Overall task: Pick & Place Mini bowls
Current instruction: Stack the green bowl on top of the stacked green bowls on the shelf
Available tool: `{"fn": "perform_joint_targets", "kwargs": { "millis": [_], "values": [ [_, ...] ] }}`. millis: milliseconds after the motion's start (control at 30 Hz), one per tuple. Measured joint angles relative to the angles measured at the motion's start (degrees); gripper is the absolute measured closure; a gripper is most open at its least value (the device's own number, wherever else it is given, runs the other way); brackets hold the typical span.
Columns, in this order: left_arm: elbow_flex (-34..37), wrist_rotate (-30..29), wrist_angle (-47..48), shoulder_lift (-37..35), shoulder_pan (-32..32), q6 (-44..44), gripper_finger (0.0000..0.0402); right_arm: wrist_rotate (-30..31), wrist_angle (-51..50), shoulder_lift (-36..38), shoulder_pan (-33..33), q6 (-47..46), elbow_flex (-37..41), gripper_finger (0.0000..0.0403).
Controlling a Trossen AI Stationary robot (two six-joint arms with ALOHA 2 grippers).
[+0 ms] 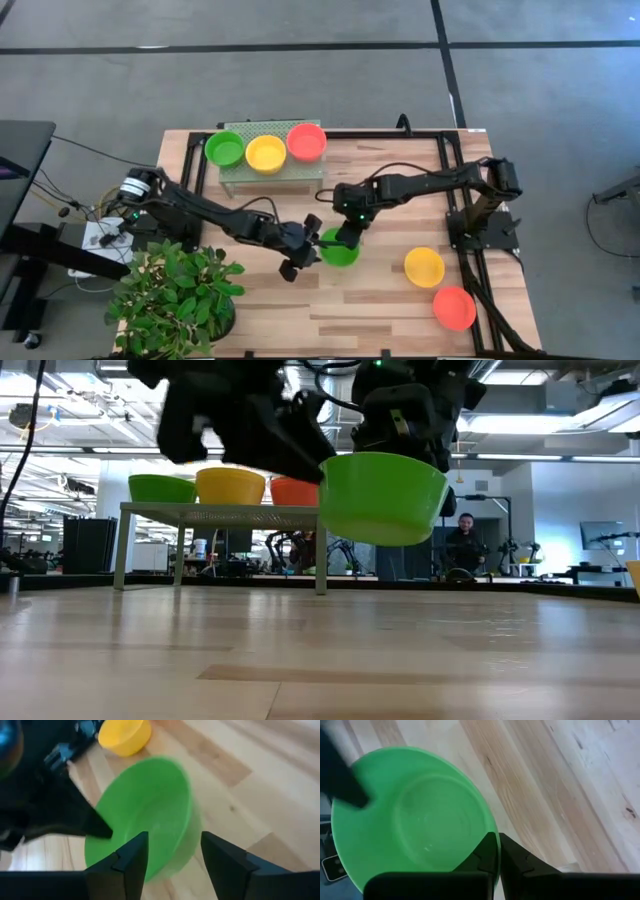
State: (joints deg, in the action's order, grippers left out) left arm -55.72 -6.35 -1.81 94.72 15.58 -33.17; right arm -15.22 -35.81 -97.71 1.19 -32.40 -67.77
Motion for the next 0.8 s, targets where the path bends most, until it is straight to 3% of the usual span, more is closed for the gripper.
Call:
{"fn": "perform_joint_targets", "kwargs": {
  "millis": [167, 433, 600, 800],
  "values": [
    [0.0, 0.2, 0.0, 1.4, -1.1, -1.2, 0.0255, 0.0, 0.3, 0.0, 0.0, 0.5, 0.0, 0.0397],
    [0.0, 1.5, 0.3, 1.4, -0.8, -1.5, 0.0385, 0.2, 3.0, 0.0, 1.4, 4.4, 0.0, 0.0365],
    [0.0, 5.9, 0.3, 1.4, -0.1, 0.5, 0.0390, -0.5, 5.2, 0.1, 2.6, 7.5, -0.1, 0.0340],
    [0.0, 7.0, 7.3, 1.4, 3.2, 14.3, 0.0392, -0.5, 4.9, 0.1, 3.9, 13.0, 0.0, 0.0335]
  ]
}}
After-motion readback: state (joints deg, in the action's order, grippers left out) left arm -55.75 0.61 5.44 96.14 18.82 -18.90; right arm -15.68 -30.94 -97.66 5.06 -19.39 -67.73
